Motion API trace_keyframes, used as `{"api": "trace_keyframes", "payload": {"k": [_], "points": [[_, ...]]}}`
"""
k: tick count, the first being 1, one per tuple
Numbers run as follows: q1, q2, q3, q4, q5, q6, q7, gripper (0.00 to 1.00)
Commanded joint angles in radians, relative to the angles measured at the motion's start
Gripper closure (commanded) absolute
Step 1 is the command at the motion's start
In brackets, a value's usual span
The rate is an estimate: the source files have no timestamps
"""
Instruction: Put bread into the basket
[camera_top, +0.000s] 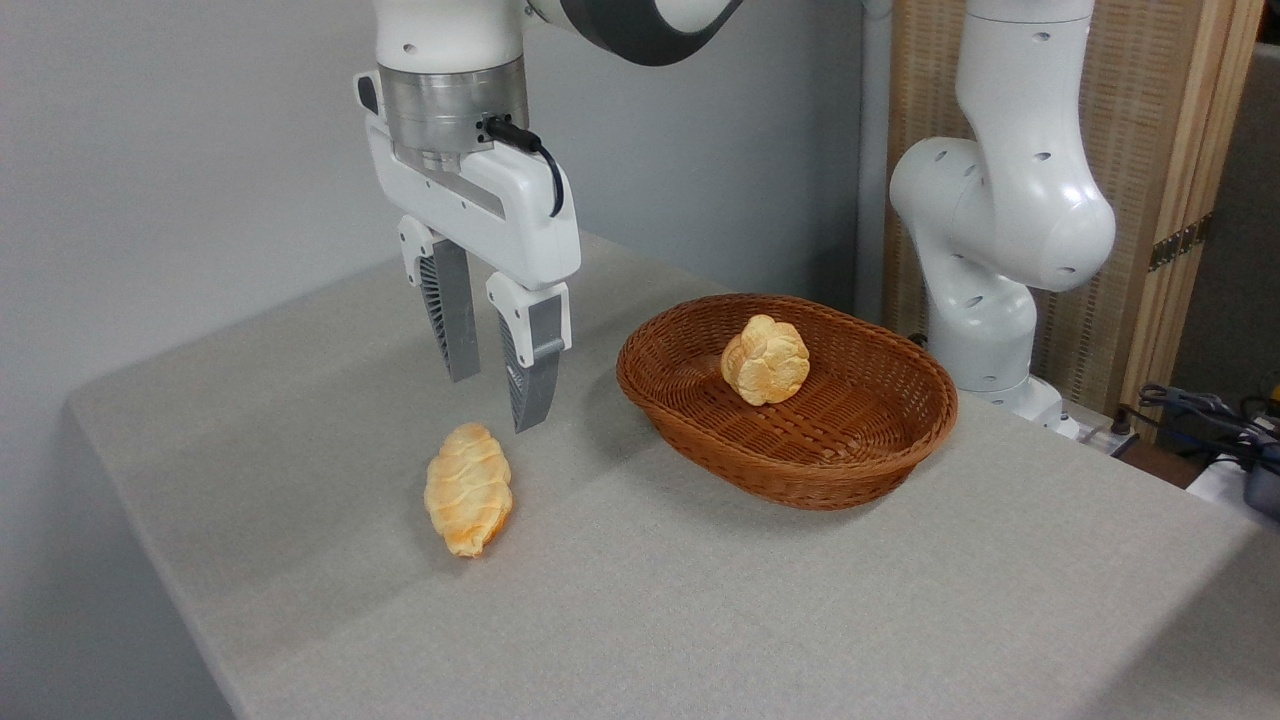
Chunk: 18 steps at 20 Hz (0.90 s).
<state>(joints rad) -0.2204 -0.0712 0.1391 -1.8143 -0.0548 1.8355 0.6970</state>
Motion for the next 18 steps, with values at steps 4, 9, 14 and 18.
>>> {"api": "trace_keyframes", "payload": {"k": [4,9,14,18], "points": [[-0.010,0.010,0.005,0.015,-0.002,-0.009,-0.011,0.00],[-0.010,0.005,0.005,0.016,-0.002,-0.032,-0.010,0.00],[-0.010,0.001,0.005,0.016,-0.002,-0.035,-0.013,0.00],[-0.011,0.001,0.004,0.016,-0.002,-0.047,-0.013,0.00]]}}
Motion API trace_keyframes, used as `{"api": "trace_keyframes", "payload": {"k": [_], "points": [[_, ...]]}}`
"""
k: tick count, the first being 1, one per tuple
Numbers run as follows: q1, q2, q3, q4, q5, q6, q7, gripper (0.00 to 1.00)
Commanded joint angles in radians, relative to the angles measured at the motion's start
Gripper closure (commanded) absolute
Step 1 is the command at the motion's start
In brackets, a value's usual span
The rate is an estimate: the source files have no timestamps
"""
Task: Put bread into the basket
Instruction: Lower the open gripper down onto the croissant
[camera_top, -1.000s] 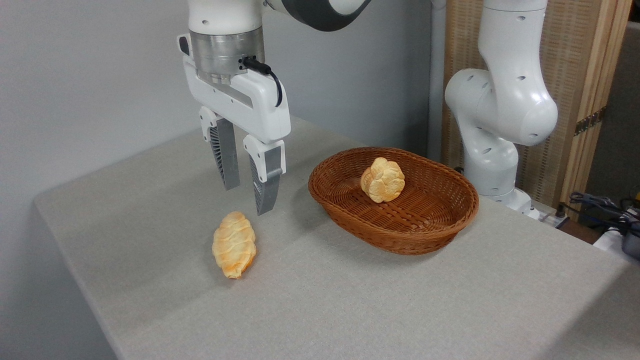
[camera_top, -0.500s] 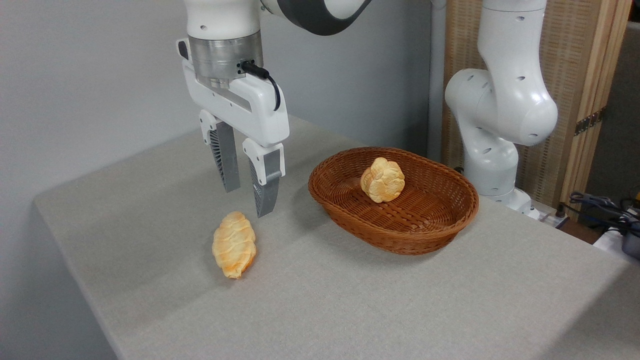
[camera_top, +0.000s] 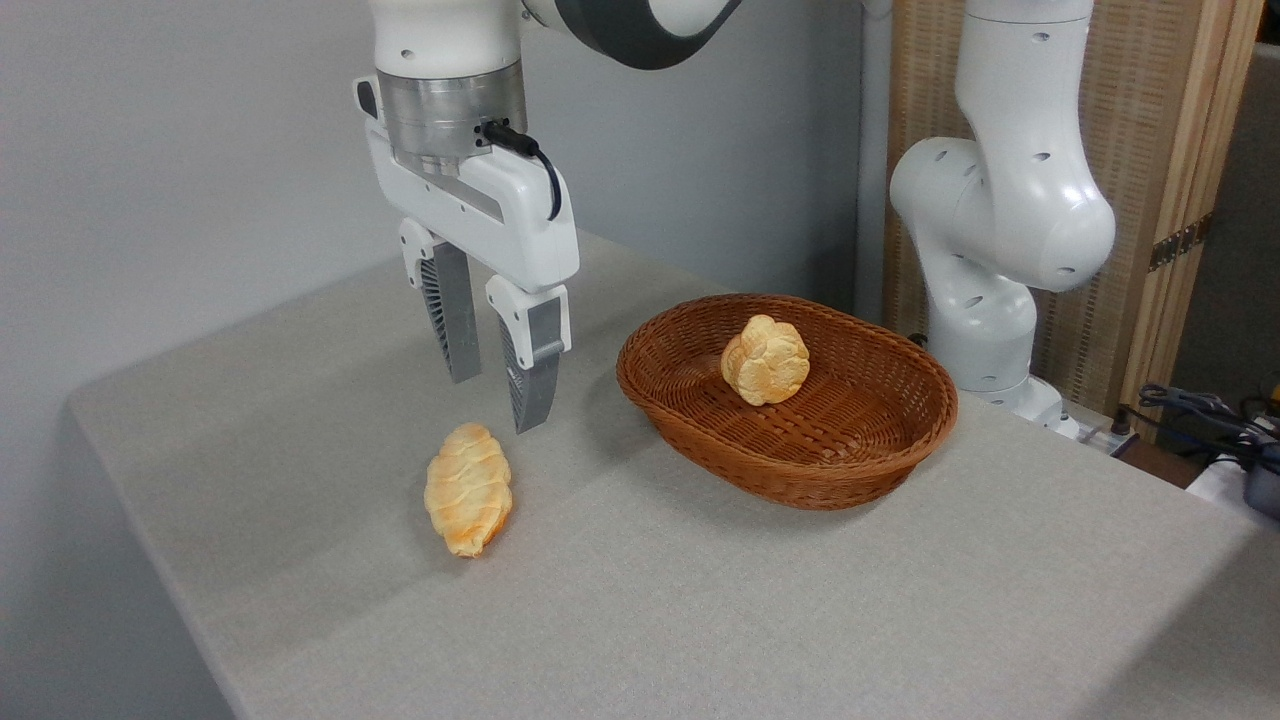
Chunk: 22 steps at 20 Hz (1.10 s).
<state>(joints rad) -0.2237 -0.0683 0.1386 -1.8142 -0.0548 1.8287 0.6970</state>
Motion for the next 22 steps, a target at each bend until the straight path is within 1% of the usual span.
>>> {"api": "trace_keyframes", "payload": {"k": [1,4,6,10,11,13,15,18,20,22], "points": [[-0.008,-0.001,0.004,0.016,-0.002,-0.040,-0.011,0.00],[-0.013,0.005,0.003,0.015,-0.003,-0.055,-0.008,0.00],[-0.017,0.008,-0.020,0.010,-0.002,-0.077,-0.008,0.00],[-0.022,0.015,-0.027,-0.016,-0.005,-0.069,-0.004,0.00],[-0.023,0.022,-0.028,-0.025,-0.014,-0.063,-0.004,0.00],[-0.042,0.039,-0.031,-0.039,-0.040,-0.031,-0.005,0.00],[-0.049,0.065,-0.033,-0.042,-0.045,-0.014,-0.013,0.00],[-0.057,0.105,-0.033,-0.042,-0.086,-0.005,-0.016,0.00],[-0.071,0.131,-0.039,-0.042,-0.099,0.042,-0.025,0.00],[-0.078,0.151,-0.040,-0.042,-0.099,0.069,-0.039,0.00]]}}
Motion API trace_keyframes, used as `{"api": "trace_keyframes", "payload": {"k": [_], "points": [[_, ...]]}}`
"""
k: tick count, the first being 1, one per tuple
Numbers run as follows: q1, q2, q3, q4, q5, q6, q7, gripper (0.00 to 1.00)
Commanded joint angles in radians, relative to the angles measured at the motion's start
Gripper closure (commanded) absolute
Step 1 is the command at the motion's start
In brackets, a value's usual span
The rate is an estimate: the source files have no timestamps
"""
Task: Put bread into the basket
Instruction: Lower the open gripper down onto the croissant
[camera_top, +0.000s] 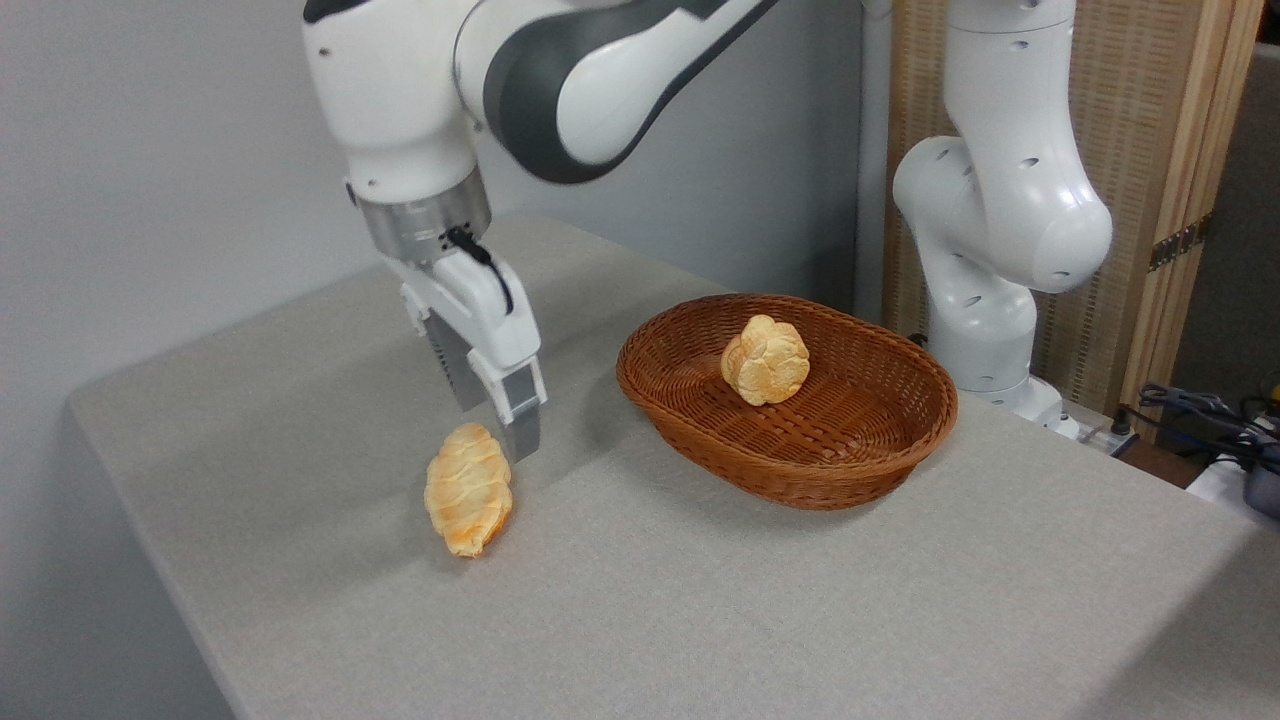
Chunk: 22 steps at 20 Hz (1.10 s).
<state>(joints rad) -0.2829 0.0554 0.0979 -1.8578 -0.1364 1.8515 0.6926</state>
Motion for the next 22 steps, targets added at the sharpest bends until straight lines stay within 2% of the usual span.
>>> {"api": "trace_keyframes", "payload": {"k": [1,11,17,18,20,21,22], "points": [[-0.022,0.037,0.000,0.002,-0.017,0.054,-0.033,0.00],[-0.035,0.149,-0.001,0.003,-0.005,0.189,-0.034,0.00],[-0.056,0.175,-0.007,0.002,-0.002,0.196,-0.033,0.00],[-0.056,0.176,-0.009,0.002,0.000,0.193,-0.027,0.11],[-0.056,0.178,-0.009,0.002,0.000,0.190,-0.024,0.61],[-0.056,0.178,-0.009,0.002,0.000,0.187,-0.021,0.72],[-0.056,0.178,-0.009,0.002,0.000,0.186,-0.021,0.77]]}}
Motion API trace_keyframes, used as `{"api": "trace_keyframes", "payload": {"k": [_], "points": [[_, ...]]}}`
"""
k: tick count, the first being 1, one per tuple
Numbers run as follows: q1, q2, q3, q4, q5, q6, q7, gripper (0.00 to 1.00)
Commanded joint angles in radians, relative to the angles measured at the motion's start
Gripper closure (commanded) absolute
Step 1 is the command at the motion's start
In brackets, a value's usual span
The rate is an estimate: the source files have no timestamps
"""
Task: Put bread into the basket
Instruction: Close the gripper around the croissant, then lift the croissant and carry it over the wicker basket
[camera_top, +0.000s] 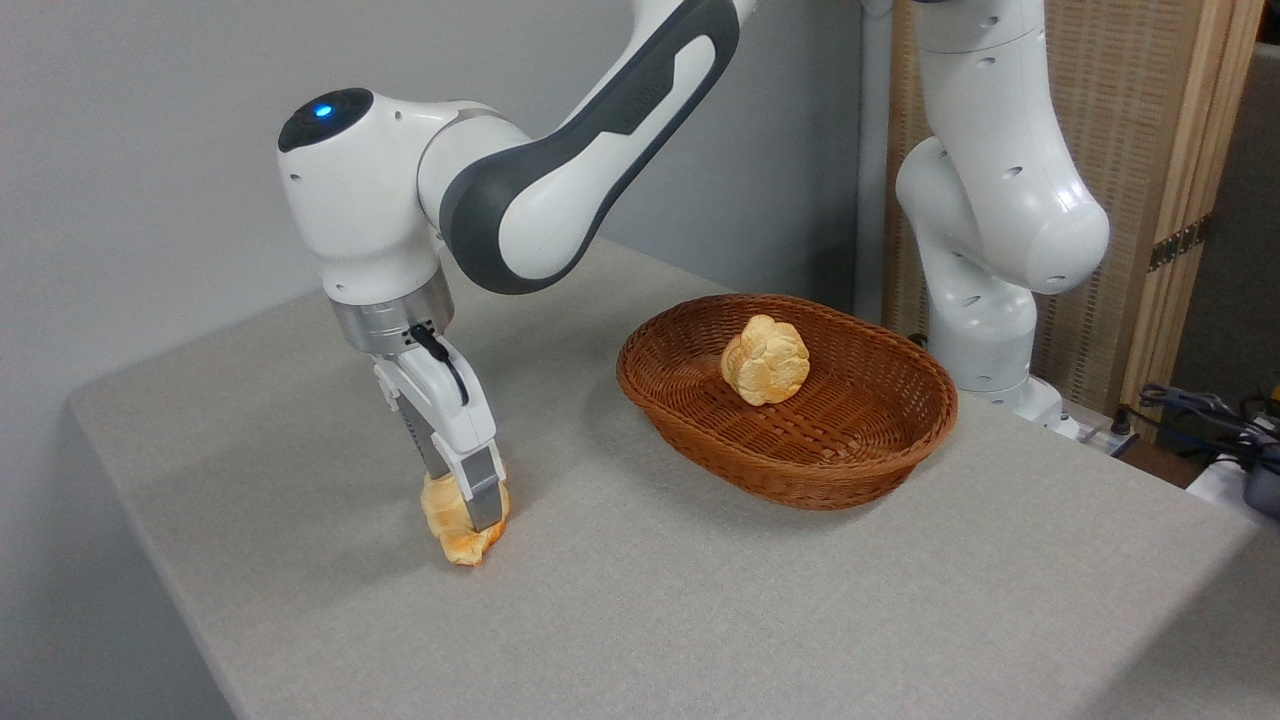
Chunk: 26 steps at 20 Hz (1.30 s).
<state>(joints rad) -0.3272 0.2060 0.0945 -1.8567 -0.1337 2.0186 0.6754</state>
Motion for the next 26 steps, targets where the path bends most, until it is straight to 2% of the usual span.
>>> {"api": "trace_keyframes", "payload": {"k": [1,11,18,22,26], "points": [[-0.012,0.027,-0.005,0.001,-0.003,0.019,-0.002,0.81],[-0.012,0.024,-0.005,0.002,-0.003,0.005,0.006,0.83],[-0.007,-0.010,-0.002,0.008,-0.003,-0.037,0.007,0.84],[-0.004,-0.062,0.005,0.010,-0.003,-0.076,0.006,0.82],[0.004,-0.140,0.030,0.008,-0.003,-0.165,0.012,0.82]]}}
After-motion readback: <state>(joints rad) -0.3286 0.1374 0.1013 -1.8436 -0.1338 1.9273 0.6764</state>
